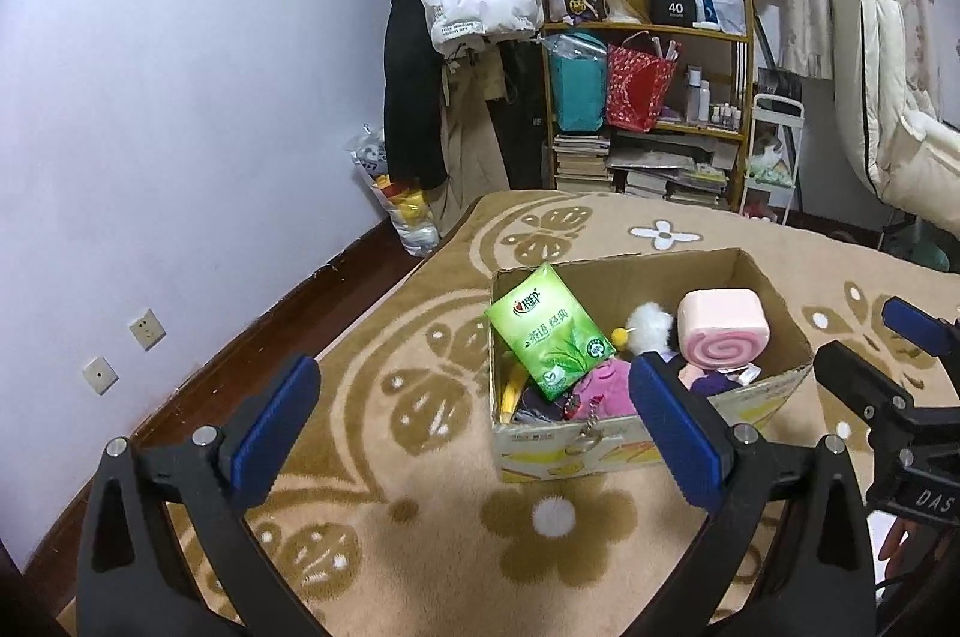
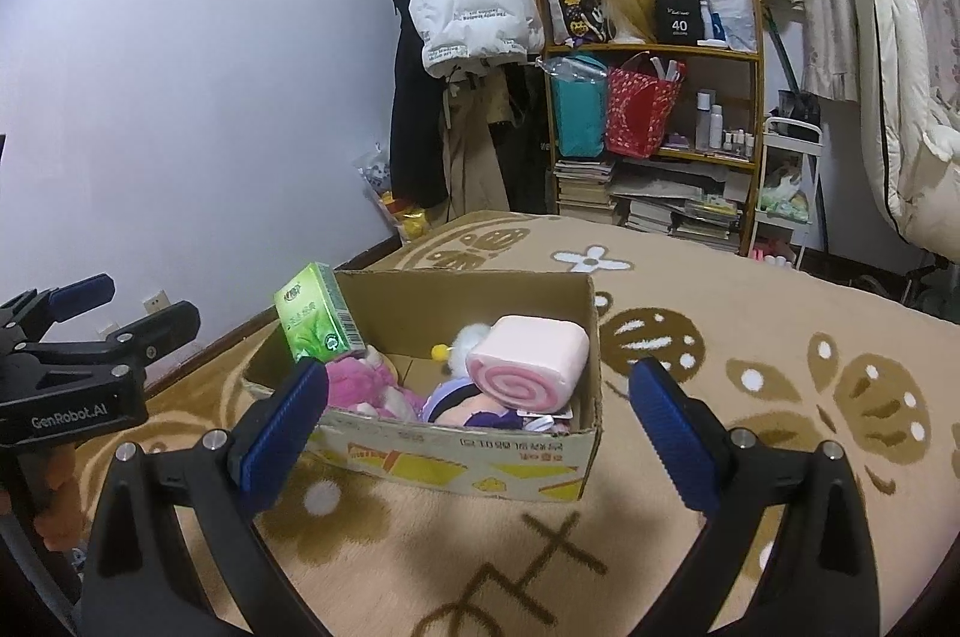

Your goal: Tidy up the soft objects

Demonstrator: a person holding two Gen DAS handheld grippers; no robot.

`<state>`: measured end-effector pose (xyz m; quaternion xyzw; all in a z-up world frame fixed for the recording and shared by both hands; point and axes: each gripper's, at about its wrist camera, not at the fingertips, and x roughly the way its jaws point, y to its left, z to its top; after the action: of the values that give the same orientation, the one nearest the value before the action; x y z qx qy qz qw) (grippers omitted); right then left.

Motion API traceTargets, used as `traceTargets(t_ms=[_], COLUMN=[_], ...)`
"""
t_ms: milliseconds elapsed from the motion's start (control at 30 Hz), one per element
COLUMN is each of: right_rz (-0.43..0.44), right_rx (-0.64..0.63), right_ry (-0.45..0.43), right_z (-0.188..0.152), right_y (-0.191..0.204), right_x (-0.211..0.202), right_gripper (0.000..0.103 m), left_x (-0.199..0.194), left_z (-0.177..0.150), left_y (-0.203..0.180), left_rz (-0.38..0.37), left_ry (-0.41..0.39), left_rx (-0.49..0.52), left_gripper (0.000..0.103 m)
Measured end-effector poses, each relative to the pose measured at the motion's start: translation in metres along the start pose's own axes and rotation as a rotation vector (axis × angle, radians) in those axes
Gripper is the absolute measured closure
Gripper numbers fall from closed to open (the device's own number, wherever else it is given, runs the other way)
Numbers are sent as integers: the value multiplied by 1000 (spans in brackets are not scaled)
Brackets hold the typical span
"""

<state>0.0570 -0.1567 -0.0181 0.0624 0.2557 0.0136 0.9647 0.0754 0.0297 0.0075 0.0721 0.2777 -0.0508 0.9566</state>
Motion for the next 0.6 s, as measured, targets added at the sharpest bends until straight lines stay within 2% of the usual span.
traceTargets(t_ms=[267, 600], right_rz=[20, 4], right_rx=[28, 29], right_ry=[-12, -8], right_z=[-7, -18], right_y=[-8, -11], right_x=[-16, -27], right_gripper=[0, 0], left_x=[-14, -29], left_z=[-9, -24], left_y=[7, -7], left_rz=[-7, 11], left_ry=[6, 20], left_rx=[-35, 13], left_gripper=[1, 1])
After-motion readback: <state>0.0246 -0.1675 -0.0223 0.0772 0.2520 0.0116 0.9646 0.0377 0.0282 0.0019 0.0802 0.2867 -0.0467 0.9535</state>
